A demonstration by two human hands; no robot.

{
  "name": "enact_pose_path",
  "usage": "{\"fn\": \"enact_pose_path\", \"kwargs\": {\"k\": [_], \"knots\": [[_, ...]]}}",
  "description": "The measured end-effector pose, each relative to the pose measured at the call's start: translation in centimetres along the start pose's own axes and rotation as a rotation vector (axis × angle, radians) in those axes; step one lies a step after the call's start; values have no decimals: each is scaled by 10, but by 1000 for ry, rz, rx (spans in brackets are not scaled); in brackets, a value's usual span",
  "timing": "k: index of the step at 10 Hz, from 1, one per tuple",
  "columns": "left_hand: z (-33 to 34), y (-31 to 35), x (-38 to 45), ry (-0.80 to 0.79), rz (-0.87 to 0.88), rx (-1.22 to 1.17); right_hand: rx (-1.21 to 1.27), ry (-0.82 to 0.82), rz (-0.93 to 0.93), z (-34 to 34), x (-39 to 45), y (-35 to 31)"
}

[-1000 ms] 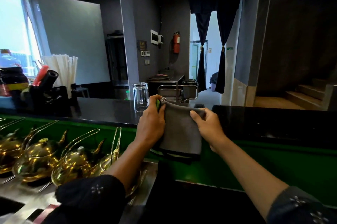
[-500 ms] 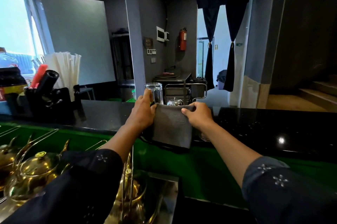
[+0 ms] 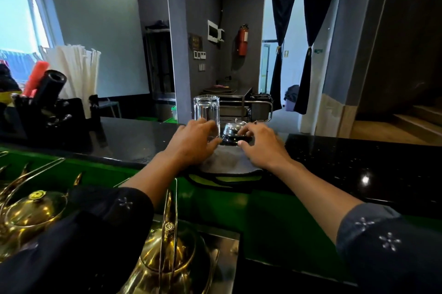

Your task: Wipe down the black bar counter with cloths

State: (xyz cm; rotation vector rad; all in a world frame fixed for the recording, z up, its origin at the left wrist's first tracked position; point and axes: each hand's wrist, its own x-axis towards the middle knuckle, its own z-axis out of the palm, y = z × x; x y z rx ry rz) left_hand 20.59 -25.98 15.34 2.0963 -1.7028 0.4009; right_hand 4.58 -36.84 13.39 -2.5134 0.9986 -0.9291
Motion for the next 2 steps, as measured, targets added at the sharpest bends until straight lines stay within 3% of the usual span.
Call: {"fn": "enact_pose_path", "kwargs": {"k": [1, 2], "knots": [[0, 10, -3, -389, 10, -68, -23, -281, -49, -2, -7, -4], [3, 16, -5, -286, -33, 57, 26, -219, -36, -6, -12, -5]]}}
